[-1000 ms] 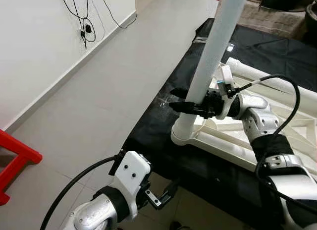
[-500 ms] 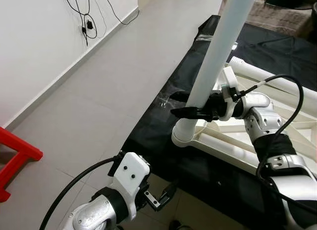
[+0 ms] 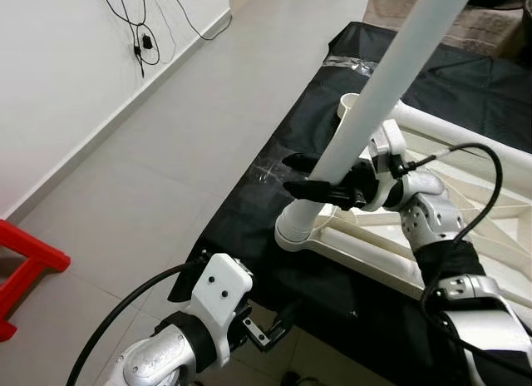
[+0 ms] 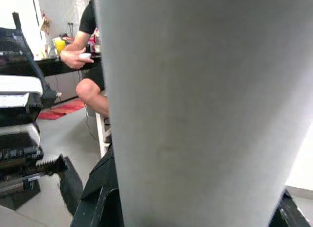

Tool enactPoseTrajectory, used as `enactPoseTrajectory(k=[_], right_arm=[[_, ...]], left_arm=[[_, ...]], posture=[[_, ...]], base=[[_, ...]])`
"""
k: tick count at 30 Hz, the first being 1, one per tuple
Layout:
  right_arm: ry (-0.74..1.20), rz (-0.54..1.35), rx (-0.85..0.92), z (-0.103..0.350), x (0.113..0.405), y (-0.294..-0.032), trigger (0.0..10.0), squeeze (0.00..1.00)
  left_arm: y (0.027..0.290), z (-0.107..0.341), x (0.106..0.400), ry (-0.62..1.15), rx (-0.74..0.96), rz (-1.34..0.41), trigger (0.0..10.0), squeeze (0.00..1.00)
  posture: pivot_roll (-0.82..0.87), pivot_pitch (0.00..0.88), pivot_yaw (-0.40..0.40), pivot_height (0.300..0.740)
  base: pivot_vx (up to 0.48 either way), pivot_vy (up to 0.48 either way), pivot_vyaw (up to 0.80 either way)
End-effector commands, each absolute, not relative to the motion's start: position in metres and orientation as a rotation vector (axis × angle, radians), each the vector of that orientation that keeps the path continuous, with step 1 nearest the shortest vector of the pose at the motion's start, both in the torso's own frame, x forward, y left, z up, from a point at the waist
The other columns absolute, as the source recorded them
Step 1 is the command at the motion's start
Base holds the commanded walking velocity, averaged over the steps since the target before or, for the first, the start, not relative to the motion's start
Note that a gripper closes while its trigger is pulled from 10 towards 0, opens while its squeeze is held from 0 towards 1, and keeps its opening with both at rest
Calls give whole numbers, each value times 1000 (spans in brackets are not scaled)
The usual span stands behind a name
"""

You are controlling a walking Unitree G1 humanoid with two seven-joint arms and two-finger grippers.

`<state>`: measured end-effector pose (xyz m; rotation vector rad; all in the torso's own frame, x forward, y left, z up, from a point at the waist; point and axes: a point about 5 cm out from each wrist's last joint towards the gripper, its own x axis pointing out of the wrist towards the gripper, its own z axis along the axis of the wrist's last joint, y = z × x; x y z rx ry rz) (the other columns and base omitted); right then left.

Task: Building children table

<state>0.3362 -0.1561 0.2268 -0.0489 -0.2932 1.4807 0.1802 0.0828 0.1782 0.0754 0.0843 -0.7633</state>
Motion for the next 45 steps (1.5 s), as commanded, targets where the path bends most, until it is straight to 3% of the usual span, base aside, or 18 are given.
enactPoseTrajectory(k=[1, 6, 18, 22, 25, 32, 35, 41, 44, 45], right_arm=[[-84, 1432, -20, 184, 331, -161, 10000, 0], [-51, 1326, -126, 187, 330, -158, 10000, 0], [30, 1182, -188, 189, 339, -153, 10000, 0], [116, 1039, -189, 183, 346, -153, 10000, 0], [196, 804, -167, 172, 356, -159, 10000, 0], [213, 646, -138, 171, 363, -166, 10000, 0], [265, 373, -105, 168, 369, -179, 10000, 0], [299, 160, -82, 164, 370, -189, 10000, 0], [282, 189, -58, 165, 371, -185, 10000, 0], [254, 308, -44, 167, 370, -175, 10000, 0]], left_arm=[[82, 176, 178, 103, 75, -781, 10000, 0], [81, 176, 181, 95, 74, -783, 10000, 0], [78, 174, 185, 81, 80, -785, 10000, 0], [77, 175, 189, 69, 82, -784, 10000, 0], [75, 175, 195, 53, 81, -778, 10000, 0], [74, 174, 198, 45, 80, -776, 10000, 0], [71, 173, 202, 29, 80, -775, 10000, 0], [72, 174, 206, 15, 83, -764, 10000, 0], [72, 173, 206, 14, 85, -763, 10000, 0], [72, 173, 206, 14, 85, -764, 10000, 0]], posture=[[260, 235, -40, 740], [248, 232, -35, 740], [230, 217, -38, 740], [222, 206, -40, 740], [214, 190, -40, 740], [206, 176, -43, 740], [203, 162, -42, 740], [201, 158, -46, 740], [201, 158, -46, 740], [202, 161, -45, 740]], base=[[0, 0, 0], [0, 0, 0], [0, 0, 0], [0, 0, 0], [0, 0, 0], [0, 0, 0], [0, 0, 0], [0, 0, 0], [0, 0, 0], [0, 0, 0]])
